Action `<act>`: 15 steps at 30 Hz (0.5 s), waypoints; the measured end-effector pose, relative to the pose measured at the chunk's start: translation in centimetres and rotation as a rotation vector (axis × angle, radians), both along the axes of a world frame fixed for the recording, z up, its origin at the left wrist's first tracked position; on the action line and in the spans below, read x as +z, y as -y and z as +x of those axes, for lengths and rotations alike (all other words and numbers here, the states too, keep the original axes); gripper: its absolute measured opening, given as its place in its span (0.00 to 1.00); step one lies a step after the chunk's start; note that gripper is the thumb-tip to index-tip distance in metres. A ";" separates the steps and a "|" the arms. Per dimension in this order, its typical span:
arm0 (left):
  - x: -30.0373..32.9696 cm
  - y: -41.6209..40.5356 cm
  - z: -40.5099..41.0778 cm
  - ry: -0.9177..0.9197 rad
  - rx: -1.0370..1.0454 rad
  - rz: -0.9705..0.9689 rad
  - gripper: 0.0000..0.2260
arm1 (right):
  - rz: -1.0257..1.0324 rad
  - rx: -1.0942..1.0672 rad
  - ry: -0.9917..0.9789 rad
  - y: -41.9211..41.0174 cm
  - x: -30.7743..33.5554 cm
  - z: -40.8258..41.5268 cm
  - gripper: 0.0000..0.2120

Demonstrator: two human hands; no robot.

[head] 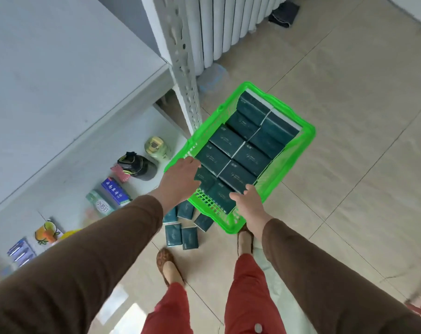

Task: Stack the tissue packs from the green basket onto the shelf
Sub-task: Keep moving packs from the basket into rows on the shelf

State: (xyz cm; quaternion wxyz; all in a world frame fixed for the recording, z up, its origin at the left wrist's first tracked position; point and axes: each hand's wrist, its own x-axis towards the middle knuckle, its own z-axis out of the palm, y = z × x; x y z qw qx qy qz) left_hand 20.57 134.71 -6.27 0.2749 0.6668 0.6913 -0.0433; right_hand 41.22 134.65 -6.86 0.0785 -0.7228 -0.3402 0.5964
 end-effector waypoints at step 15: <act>-16.8 -11.1 2.4 -0.416 -0.342 0.072 0.26 | -0.417 -0.248 0.041 -7.5 -16.1 0.0 0.30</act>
